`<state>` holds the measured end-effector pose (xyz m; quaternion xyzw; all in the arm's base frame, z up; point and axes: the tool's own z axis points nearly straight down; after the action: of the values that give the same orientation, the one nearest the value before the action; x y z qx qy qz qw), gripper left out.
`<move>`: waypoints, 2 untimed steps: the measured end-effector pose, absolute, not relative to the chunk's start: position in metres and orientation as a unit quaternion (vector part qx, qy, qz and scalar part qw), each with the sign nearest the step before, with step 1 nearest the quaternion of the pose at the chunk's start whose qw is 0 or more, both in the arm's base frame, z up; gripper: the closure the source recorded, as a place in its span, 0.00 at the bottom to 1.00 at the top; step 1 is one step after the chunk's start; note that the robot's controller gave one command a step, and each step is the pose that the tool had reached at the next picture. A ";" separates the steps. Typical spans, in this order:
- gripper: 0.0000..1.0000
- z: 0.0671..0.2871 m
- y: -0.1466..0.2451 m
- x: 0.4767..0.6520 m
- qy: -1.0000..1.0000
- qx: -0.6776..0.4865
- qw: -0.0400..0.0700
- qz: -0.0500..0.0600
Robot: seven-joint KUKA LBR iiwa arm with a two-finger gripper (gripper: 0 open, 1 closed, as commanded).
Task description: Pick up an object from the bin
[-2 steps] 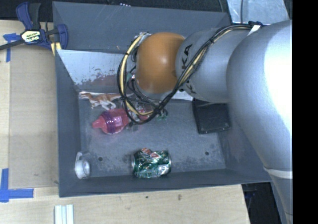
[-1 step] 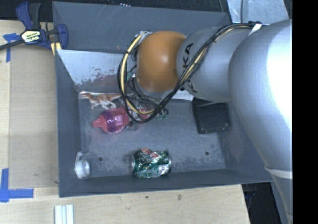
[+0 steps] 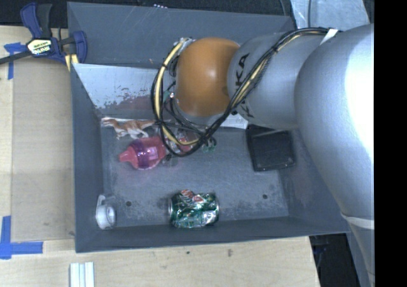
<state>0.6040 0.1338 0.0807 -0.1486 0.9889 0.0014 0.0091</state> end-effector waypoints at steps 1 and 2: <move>1.00 0.086 0.134 0.605 0.989 -0.148 0.011 0.002; 1.00 0.091 0.134 0.604 0.989 -0.148 0.011 0.002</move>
Offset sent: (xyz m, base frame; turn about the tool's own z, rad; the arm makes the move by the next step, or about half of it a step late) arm -0.0001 0.0000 0.0300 0.0000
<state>0.6044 0.1338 0.0914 -0.1484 0.9889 0.0017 0.0108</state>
